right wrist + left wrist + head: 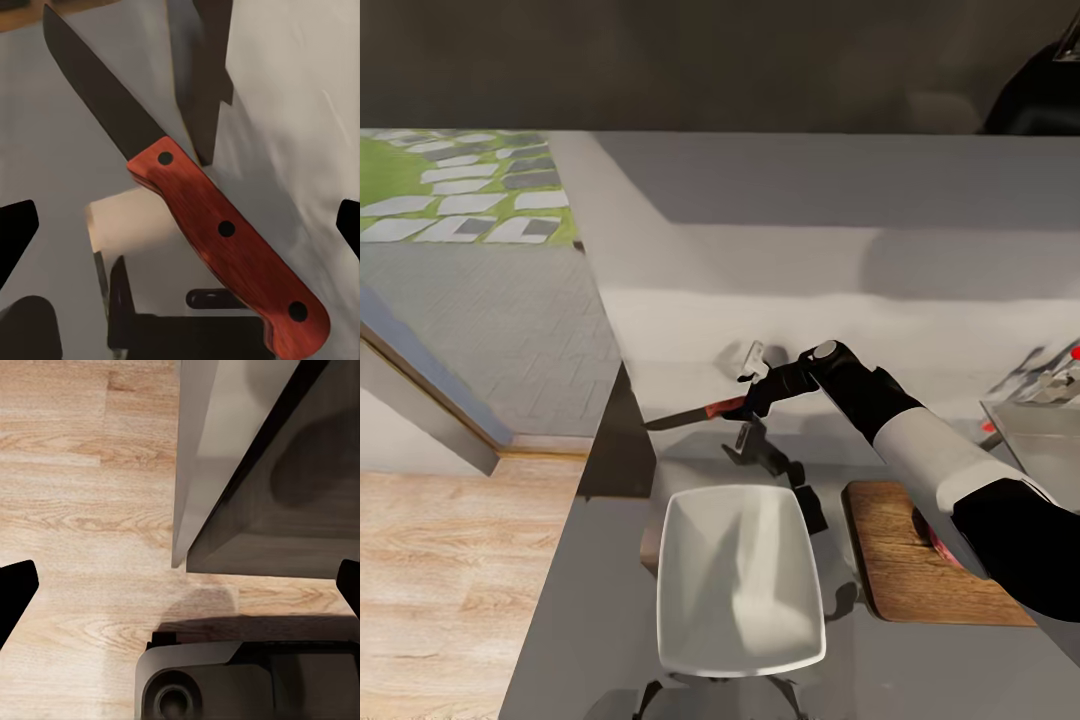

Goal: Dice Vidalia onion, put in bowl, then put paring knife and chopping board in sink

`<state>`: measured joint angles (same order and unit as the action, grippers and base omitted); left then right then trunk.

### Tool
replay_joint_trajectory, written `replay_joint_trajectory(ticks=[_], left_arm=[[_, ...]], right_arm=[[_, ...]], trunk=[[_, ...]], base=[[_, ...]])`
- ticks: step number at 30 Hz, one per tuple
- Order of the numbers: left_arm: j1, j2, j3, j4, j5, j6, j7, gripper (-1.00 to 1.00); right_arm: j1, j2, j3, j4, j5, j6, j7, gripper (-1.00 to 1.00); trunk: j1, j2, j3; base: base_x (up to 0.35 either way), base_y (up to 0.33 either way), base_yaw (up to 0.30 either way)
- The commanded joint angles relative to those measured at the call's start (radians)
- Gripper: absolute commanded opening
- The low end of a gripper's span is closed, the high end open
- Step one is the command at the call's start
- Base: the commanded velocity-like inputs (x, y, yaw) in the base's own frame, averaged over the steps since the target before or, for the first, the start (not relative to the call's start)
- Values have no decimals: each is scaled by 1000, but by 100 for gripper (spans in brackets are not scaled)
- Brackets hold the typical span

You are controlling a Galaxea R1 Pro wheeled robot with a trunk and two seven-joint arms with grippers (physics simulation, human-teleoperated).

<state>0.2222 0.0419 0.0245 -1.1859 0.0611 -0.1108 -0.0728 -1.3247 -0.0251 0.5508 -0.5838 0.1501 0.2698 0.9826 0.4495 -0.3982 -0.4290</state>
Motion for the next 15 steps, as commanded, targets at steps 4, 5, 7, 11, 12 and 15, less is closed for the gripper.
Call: replay_joint_trajectory(ticks=[4,5,7,11,12,15], left_arm=[[0,0,2,-1,6,-1,-7,100],[0,0,2,-1,6,-1,-7,100],[0,0,2,-1,6,-1,-7,100],[0,0,2,0,6,-1,-7,100],[0,0,2,0,6,-1,-7,100],[0,0,2,-1,6,-1,-7,100]], right_arm=[[-1,-2,1,-2,-1,8,2,100],[-1,-2,1,-2,-2,8,2,100],[-1,-2,0,-2,-2,8,3,100],[-1,-3,-1,-2,-3,8,3,100],[-1,-4,-1,-2,-3,8,3,100],[-1,-4,-2,-2,-3,8,3,100]], trunk=[[1,-2,-8],[1,-2,-10],[1,-2,-13],[1,-2,-19],[1,-2,-21],[1,-2,-26]], base=[[0,0,0],[0,0,0],[0,0,0],[0,0,0],[0,0,0],[0,0,0]])
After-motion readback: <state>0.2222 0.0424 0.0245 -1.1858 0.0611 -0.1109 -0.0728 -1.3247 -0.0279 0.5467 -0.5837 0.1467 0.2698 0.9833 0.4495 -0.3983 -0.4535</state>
